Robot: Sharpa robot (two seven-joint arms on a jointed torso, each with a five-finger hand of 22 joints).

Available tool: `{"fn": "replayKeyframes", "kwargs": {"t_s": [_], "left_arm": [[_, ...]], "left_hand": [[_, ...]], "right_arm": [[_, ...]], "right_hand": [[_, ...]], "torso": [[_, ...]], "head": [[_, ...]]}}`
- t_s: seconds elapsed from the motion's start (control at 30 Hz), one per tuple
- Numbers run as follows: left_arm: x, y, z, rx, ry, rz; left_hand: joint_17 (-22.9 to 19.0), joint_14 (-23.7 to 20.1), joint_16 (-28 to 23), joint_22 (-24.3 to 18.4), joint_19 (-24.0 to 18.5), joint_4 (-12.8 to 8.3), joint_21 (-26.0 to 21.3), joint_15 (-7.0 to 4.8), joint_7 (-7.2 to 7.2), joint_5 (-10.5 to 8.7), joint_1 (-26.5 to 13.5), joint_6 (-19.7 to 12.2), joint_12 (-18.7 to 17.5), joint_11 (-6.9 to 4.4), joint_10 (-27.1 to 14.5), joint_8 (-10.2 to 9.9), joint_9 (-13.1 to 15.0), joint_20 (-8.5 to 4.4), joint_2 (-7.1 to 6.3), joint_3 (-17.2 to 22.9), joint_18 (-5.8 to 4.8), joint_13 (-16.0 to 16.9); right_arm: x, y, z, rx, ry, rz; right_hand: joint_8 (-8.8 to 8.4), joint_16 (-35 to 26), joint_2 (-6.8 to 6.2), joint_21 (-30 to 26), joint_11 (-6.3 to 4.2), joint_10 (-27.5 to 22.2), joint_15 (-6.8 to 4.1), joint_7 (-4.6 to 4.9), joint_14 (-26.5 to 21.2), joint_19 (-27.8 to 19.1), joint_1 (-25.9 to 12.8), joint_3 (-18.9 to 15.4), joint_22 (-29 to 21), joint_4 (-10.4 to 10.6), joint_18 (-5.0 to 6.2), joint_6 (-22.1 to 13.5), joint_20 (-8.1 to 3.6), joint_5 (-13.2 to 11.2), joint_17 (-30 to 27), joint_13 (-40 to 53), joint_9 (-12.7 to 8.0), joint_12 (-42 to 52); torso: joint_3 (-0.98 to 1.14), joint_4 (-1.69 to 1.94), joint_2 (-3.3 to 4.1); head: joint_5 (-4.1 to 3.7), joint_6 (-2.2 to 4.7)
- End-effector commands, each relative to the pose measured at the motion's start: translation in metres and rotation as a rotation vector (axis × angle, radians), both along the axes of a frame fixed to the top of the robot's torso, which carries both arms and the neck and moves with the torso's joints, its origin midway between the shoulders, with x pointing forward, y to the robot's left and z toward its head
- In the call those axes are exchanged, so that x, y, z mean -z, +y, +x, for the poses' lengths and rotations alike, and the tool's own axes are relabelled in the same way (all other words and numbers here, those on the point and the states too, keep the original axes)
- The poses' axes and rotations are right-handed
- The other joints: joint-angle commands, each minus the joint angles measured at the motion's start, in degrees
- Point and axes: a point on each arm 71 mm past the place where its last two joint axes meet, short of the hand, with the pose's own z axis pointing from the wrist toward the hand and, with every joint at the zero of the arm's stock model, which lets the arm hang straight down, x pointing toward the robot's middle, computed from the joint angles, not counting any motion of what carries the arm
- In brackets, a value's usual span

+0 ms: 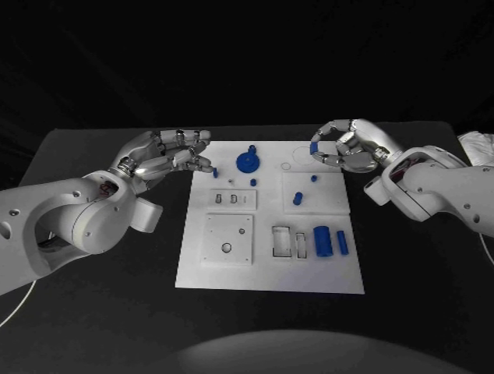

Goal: Assemble the parts on the task board

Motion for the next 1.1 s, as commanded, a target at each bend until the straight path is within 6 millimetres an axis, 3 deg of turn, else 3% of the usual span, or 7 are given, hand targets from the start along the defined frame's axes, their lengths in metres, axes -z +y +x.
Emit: {"fn": "replayKeyframes", "kwargs": {"t_s": [0.03,0.33,0.5,0.6,0.9,1.1], "left_arm": [[-0.001,-0.004,0.0,0.017,-0.005,-0.005],[0.0,-0.006,0.0,0.019,-0.005,-0.004],[-0.001,-0.007,0.0,0.021,-0.005,-0.004],[-0.001,-0.008,0.0,0.022,-0.005,-0.004],[-0.001,-0.01,0.0,0.027,-0.004,-0.005],[-0.001,-0.009,0.0,0.025,-0.003,-0.004]], "left_hand": [[-0.1,-0.3,0.2,0.1,-0.5,-0.1,0.2,-0.05,0.04,0.21,0.6,-0.1,0.3,0.33,0.0,0.2,-0.1,-0.03,-0.08,0.4,0.22,-0.1],[-0.1,-0.3,0.2,0.1,-0.5,-0.1,0.2,-0.05,0.04,0.21,0.6,-0.1,0.3,0.33,0.0,0.2,-0.1,-0.03,-0.08,0.4,0.22,-0.1],[-0.1,-0.3,0.2,0.1,-0.5,-0.1,0.2,-0.05,0.04,0.21,0.6,-0.1,0.3,0.33,0.0,0.2,-0.1,-0.03,-0.08,0.4,0.22,-0.1],[-0.1,-0.3,0.2,0.1,-0.5,-0.1,0.2,-0.05,0.04,0.21,0.6,-0.1,0.3,0.33,0.0,0.2,-0.1,-0.03,-0.08,0.4,0.22,-0.1],[-0.1,-0.3,0.2,0.1,-0.5,-0.1,0.2,-0.05,0.04,0.21,0.6,-0.1,0.3,0.33,0.0,0.2,-0.1,-0.03,-0.08,0.4,0.22,-0.1],[-0.1,-0.3,0.2,0.1,-0.5,-0.1,0.2,-0.05,0.04,0.21,0.6,-0.1,0.3,0.33,0.0,0.2,-0.1,-0.03,-0.08,0.4,0.22,-0.1]], "right_arm": [[0.002,0.023,-0.004,-0.057,0.081,-0.01],[0.01,0.085,-0.007,-0.205,0.213,-0.065],[0.015,0.11,-0.007,-0.269,0.266,-0.121],[0.019,0.122,-0.006,-0.298,0.274,-0.17],[0.029,0.137,0.002,-0.311,0.284,-0.225],[0.032,0.142,0.003,-0.314,0.276,-0.247]], "right_hand": [[-0.35,0.2,-0.04,-0.4,0.08,6.0,-0.17,0.31,6.0,2.8,-0.6,-0.1,13.6,0.4,-0.19,0.3,-0.2,0.4,15.1,15.1,-0.1,0.2],[-0.8,0.2,0.17,-1.3,0.36,6.0,0.11,0.55,6.0,1.9,-1.7,-0.1,13.3,0.9,0.08,0.2,0.01,0.3,15.1,15.1,-0.6,0.2],[-0.83,0.2,0.47,-1.5,0.45,6.0,0.23,0.58,6.0,1.6,-2.1,-0.1,13.2,1.1,0.15,0.6,0.12,0.3,15.1,15.1,-0.8,0.2],[-0.97,0.2,0.52,-1.8,0.52,6.0,0.32,0.66,6.0,1.3,-2.3,0.0,13.0,1.1,0.25,1.2,0.21,0.4,15.1,15.1,-1.0,0.2],[-1.74,0.2,0.28,-2.1,0.71,6.0,0.49,0.89,6.0,1.0,-2.5,0.2,13.0,0.7,0.32,2.4,0.4,0.6,15.1,15.1,-1.8,0.2],[-2.15,0.2,0.19,-2.2,0.81,6.0,0.58,1.0,6.0,0.8,-2.5,0.4,12.9,0.4,0.37,2.7,0.49,0.8,15.1,15.1,-2.1,0.2]], "torso": [[0.0,0.07,-0.01],[0.02,0.14,-0.11],[0.0,0.22,-0.07],[-0.08,0.08,-0.16],[0.14,0.12,0.06],[0.11,0.04,0.02]], "head": [[0.47,-0.29],[2.0,-0.99],[2.07,-1.13],[2.21,-1.22],[2.7,-1.23],[3.38,-1.58]]}}
